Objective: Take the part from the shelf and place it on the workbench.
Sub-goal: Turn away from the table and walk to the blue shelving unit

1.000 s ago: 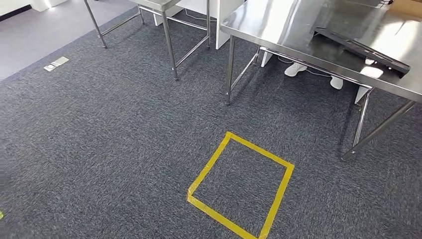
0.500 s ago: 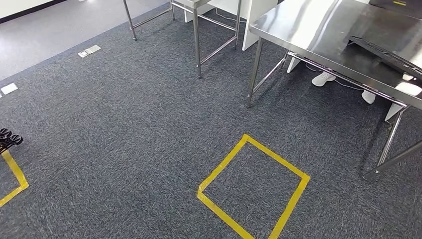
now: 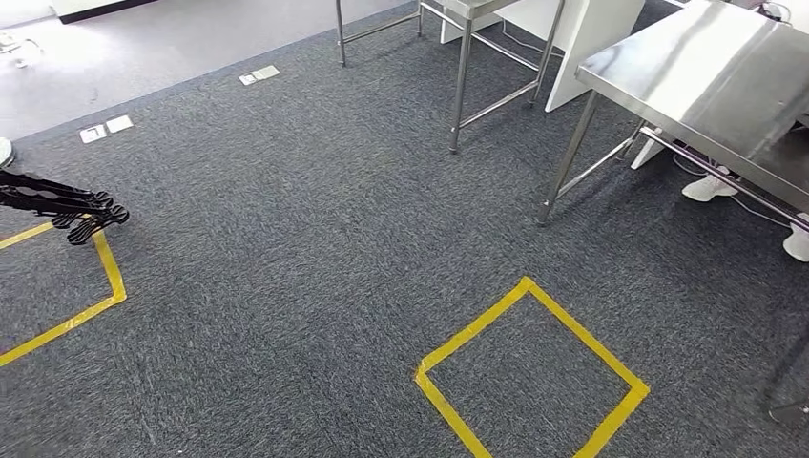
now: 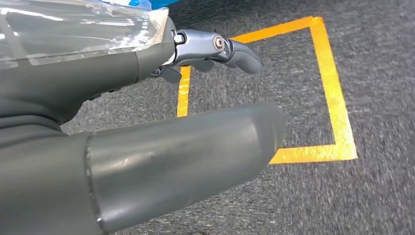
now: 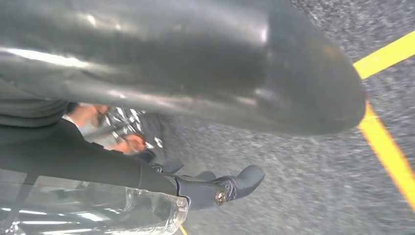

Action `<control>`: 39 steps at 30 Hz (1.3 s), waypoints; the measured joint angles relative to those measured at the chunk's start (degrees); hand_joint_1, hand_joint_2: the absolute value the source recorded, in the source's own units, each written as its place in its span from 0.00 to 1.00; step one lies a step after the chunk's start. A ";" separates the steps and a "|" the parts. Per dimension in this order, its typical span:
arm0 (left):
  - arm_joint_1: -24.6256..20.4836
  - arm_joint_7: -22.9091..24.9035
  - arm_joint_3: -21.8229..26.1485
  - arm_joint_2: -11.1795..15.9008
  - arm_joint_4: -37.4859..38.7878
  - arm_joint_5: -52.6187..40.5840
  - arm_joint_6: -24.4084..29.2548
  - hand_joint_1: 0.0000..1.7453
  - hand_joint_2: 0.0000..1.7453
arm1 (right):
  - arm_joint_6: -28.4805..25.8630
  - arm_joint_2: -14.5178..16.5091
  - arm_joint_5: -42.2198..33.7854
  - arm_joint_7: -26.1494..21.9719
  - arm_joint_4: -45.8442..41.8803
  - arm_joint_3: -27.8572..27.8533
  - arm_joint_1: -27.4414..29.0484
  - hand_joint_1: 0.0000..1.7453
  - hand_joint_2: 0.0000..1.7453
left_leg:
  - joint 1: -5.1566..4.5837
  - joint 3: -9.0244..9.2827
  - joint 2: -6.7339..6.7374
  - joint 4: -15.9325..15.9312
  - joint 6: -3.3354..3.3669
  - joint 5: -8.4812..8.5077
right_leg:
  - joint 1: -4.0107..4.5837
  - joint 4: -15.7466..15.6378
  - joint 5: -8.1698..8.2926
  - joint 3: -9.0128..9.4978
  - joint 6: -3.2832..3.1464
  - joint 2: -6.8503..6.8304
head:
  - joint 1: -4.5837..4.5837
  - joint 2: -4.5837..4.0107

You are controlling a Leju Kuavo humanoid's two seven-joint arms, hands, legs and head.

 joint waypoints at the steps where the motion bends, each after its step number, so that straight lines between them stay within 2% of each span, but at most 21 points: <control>1: 0.03 -0.05 0.00 0.02 0.00 -0.12 0.00 0.00 0.00 | -0.03 0.01 0.00 -0.02 0.01 0.00 -0.07 0.00 0.00 | -0.10 -0.11 -0.45 0.01 -0.31 0.05 | 0.09 -0.72 0.26 0.20 -0.45 0.29 | -0.02 0.00; 3: 0.17 -0.10 0.00 0.12 0.01 -0.28 0.02 0.00 0.00 | -0.14 0.04 0.01 0.07 0.01 -0.01 -0.24 0.00 0.00 | -0.06 -0.42 -1.12 -0.04 -0.94 0.25 | 0.03 -0.88 0.63 0.40 -1.40 -0.73 | -0.06 0.00; 5: 0.26 -0.10 -0.02 0.22 0.05 -0.41 0.09 0.00 0.00 | -0.32 0.08 0.11 0.37 0.01 -0.01 -0.31 0.00 0.00 | 0.03 -1.43 0.56 1.65 -1.48 -0.94 | -0.33 -1.11 1.03 0.59 -2.31 -1.88 | -0.13 0.00; 8: 0.16 -0.02 -0.02 0.27 0.10 -0.49 0.19 0.00 0.00 | -0.44 0.17 0.34 0.92 0.02 -0.02 -0.01 0.00 0.00 | 0.35 -6.14 4.53 11.66 -2.30 -6.56 | -0.16 -1.19 1.15 0.42 -3.34 -4.10 | -0.31 0.00; 10: 0.19 0.14 -0.01 0.27 0.13 -0.49 0.25 0.00 0.00 | -0.44 0.15 0.46 1.19 0.03 -0.02 0.10 0.00 0.00 | 0.82 -8.34 5.04 16.24 -2.74 -7.85 | -0.02 -1.18 1.12 0.29 -3.41 -5.67 | -0.30 0.00; 12: 0.24 0.33 0.00 0.29 0.15 -0.49 0.34 0.00 0.00 | -0.41 0.14 0.62 1.38 0.03 -0.02 0.02 0.00 0.00 | 1.27 -6.22 5.80 12.53 -3.00 -5.29 | -0.05 -1.17 0.97 0.24 -3.28 -7.00 | -0.30 0.00; 14: 0.14 0.40 -0.01 0.27 0.15 -0.50 0.48 0.00 0.00 | -0.38 0.12 0.77 1.47 0.03 -0.02 -0.01 0.00 0.00 | 1.45 -1.65 8.53 4.69 -3.00 -2.30 | 0.19 -1.12 0.60 0.56 -2.79 -8.12 | -0.31 0.00; 16: -0.06 0.43 -0.02 0.23 0.15 -0.52 0.64 0.00 0.00 | -0.38 0.08 0.86 1.49 0.04 -0.02 -0.07 0.00 0.00 | 1.16 0.48 10.22 0.91 -2.53 -1.50 | 0.57 -1.10 0.23 1.00 -2.09 -9.13 | -0.09 0.00; 18: -0.14 0.45 -0.01 0.24 0.15 -0.53 0.79 0.00 0.00 | -0.38 0.08 0.90 1.55 0.05 0.00 -0.32 0.00 0.00 | 0.60 0.31 9.13 0.65 -1.64 -1.41 | 0.64 -1.22 0.08 1.43 -1.31 -10.19 | 0.10 0.00; 20: -0.12 0.50 0.00 0.21 0.15 -0.51 0.93 0.00 0.00 | -0.38 0.11 0.98 1.56 0.05 0.01 -0.50 0.00 0.00 | 0.44 0.39 7.94 0.07 -0.56 -0.83 | 0.43 -0.07 -0.79 1.21 -0.74 -8.72 | 0.09 0.00; 21: -0.14 0.54 0.00 0.22 0.15 -0.49 1.02 0.00 0.00 | -0.37 0.16 1.03 1.54 0.08 0.02 -0.45 0.00 0.00 | 0.51 0.41 7.33 -0.22 -0.05 -0.48 | 0.34 1.94 -1.96 0.32 -0.76 -7.12 | 0.12 0.00; 23: -0.18 0.65 0.00 0.25 0.15 -0.44 1.17 0.00 0.00 | -0.35 0.26 1.21 1.57 0.15 0.02 -0.19 0.00 0.00 | 0.50 0.15 5.93 -0.37 0.56 -0.10 | 0.11 9.29 -5.33 -3.32 -1.17 -4.17 | 0.15 0.00; 25: -0.15 1.05 0.00 0.26 0.16 -0.54 1.27 0.00 0.00 | -0.33 0.27 1.48 1.79 0.19 0.02 0.06 0.00 0.00 | 0.35 -0.10 4.18 -0.32 0.73 0.03 | 0.05 15.51 -7.15 -6.63 -0.98 -3.45 | 0.15 0.00; 26: -0.09 1.41 0.00 0.24 0.18 -0.66 1.30 0.00 0.00 | -0.34 0.26 1.62 1.94 0.19 0.02 0.12 0.00 0.00 | 0.30 -0.14 3.32 -0.28 0.74 0.07 | 0.05 15.65 -6.66 -6.91 -0.55 -3.34 | 0.16 0.00; 27: -0.04 1.82 0.00 0.21 0.20 -0.79 1.33 0.00 0.00 | -0.34 0.25 1.77 2.07 0.19 0.02 0.13 0.00 0.00 | 0.28 -0.11 2.50 -0.25 0.70 0.10 | 0.03 13.39 -5.28 -6.01 -0.03 -3.20 | 0.16 0.00; 29: 0.02 2.66 -0.02 0.10 0.25 -1.20 1.37 0.00 0.00 | -0.37 0.25 1.97 2.23 0.20 0.02 0.08 0.00 0.00 | 0.20 -0.08 1.00 -0.10 0.43 0.18 | -0.15 5.16 -1.71 -2.51 0.73 -1.70 | 0.17 0.00; 31: 0.02 3.43 -0.06 -0.03 0.26 -1.57 1.43 0.00 0.00 | -0.40 0.26 2.02 2.37 0.20 0.03 0.00 0.00 0.00 | -0.02 -0.26 -0.20 0.08 -0.13 0.20 | -0.18 -0.07 0.34 -0.49 0.32 -0.32 | 0.14 0.00; 34: 0.32 4.24 -0.08 -0.12 0.29 -1.80 1.57 0.00 0.00 | -0.48 0.27 2.10 2.56 0.20 0.04 -0.25 0.00 0.00 | 0.08 -0.69 -1.06 0.08 -1.16 0.33 | -0.15 -0.81 0.91 -0.13 -1.19 -1.18 | 0.09 0.00; 36: 0.45 4.43 -0.07 -0.15 0.31 -1.85 1.68 0.00 0.00 | -0.52 0.27 2.27 2.64 0.20 0.04 -0.28 0.00 0.00 | 0.21 -1.80 0.89 2.18 -1.69 -1.22 | -0.60 -1.11 1.34 0.15 -2.14 -2.28 | -0.01 0.00; 38: 0.38 4.44 -0.07 -0.25 0.32 -1.89 1.78 0.00 0.00 | -0.55 0.27 2.48 2.73 0.20 0.04 -0.08 0.00 0.00 | 0.40 -4.77 3.79 8.61 -2.18 -5.09 | -0.56 -1.21 1.43 0.14 -2.72 -3.64 | -0.13 0.00; 39: 0.35 4.44 -0.07 -0.31 0.33 -1.91 1.81 0.00 0.00 | -0.55 0.26 2.56 2.82 0.20 0.04 0.03 0.00 0.00 | 0.59 -6.61 4.49 12.48 -2.44 -6.88 | -0.42 -1.20 1.36 0.13 -2.80 -4.42 | -0.18 0.00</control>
